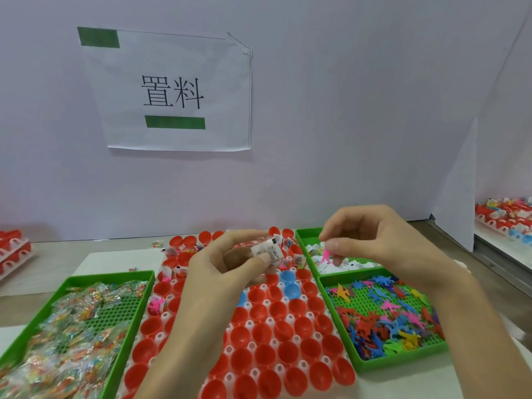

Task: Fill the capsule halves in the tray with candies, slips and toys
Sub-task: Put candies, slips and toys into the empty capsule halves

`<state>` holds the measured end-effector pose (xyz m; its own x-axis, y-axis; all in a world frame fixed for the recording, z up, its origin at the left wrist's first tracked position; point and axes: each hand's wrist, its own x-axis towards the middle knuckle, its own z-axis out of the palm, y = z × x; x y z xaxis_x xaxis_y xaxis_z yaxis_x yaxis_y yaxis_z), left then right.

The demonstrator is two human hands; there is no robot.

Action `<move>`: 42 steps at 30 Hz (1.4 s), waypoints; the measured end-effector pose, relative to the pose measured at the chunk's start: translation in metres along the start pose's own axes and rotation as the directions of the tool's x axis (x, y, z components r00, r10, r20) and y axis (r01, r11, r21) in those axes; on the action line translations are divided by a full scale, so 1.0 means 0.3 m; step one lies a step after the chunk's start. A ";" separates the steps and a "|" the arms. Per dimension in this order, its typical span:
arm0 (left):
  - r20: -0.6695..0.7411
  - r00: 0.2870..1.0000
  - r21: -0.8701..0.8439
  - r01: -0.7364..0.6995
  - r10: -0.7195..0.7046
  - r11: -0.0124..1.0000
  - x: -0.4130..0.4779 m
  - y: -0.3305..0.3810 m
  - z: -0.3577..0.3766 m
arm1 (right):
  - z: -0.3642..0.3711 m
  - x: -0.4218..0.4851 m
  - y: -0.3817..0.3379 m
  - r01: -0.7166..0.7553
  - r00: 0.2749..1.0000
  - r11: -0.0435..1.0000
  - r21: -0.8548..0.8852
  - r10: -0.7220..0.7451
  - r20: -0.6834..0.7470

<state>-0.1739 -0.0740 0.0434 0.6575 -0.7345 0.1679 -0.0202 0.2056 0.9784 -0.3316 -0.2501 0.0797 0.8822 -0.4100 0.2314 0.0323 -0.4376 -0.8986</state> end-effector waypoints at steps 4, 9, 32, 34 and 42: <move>-0.013 0.998 0.020 -0.066 0.066 0.998 -0.010 0.003 0.005 | 0.106 0.015 -0.066 0.125 0.992 0.984 0.130 -0.120 -0.041; -0.032 0.991 0.010 -0.132 0.132 0.991 -0.014 0.013 0.013 | 0.209 0.041 -0.066 0.140 0.970 0.986 0.089 -0.118 -0.215; 0.023 0.998 -0.168 -0.052 0.057 0.984 -0.008 0.023 -0.006 | 0.255 0.060 -0.037 0.021 0.933 0.997 -0.068 -0.044 -0.356; 0.012 0.999 -0.172 -0.048 0.051 0.984 -0.009 0.020 -0.012 | 0.254 0.063 -0.035 -0.008 0.964 1.000 0.017 0.012 -0.265; 0.077 0.997 -0.237 0.014 0.005 0.971 0.006 0.044 -0.046 | 0.246 0.061 -0.030 0.073 0.977 0.989 0.126 -0.045 -0.207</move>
<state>-0.1625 -0.0637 0.0549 0.5970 -0.7814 0.1816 0.1679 0.3430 0.9242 -0.2812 -0.1946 0.0645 0.7637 -0.5463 0.3440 0.1554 -0.3616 -0.9193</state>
